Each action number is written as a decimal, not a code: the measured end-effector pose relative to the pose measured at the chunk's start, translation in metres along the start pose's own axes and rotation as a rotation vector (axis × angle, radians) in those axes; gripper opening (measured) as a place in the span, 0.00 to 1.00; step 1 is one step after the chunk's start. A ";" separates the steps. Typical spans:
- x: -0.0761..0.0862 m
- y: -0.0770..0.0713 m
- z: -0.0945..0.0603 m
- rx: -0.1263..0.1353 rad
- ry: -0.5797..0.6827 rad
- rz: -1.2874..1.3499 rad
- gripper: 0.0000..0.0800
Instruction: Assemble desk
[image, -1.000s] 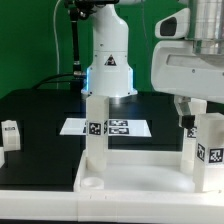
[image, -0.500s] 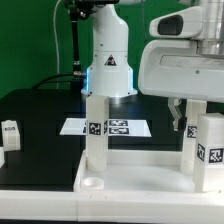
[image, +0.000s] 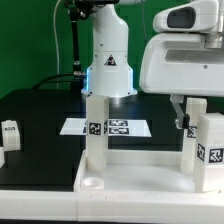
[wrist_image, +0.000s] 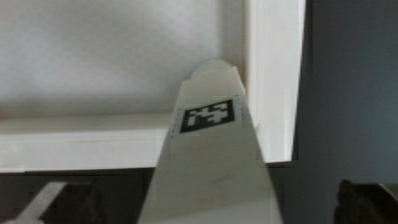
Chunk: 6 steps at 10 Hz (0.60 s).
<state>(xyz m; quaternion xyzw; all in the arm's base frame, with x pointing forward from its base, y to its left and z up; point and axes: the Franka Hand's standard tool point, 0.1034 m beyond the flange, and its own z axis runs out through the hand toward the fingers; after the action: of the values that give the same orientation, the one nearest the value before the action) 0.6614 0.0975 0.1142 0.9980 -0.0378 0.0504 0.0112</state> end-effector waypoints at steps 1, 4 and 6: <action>0.000 0.001 0.000 -0.002 0.000 -0.019 0.78; 0.000 0.001 0.001 -0.003 -0.001 0.000 0.53; 0.000 0.002 0.001 -0.003 -0.001 0.024 0.36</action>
Offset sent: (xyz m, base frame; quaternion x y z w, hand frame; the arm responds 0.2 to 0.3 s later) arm 0.0000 0.0000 0.0000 0.0000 0.0000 0.0000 1.0000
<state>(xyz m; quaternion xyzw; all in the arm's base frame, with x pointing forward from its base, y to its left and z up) 0.6612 0.0959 0.1128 0.9974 -0.0499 0.0498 0.0119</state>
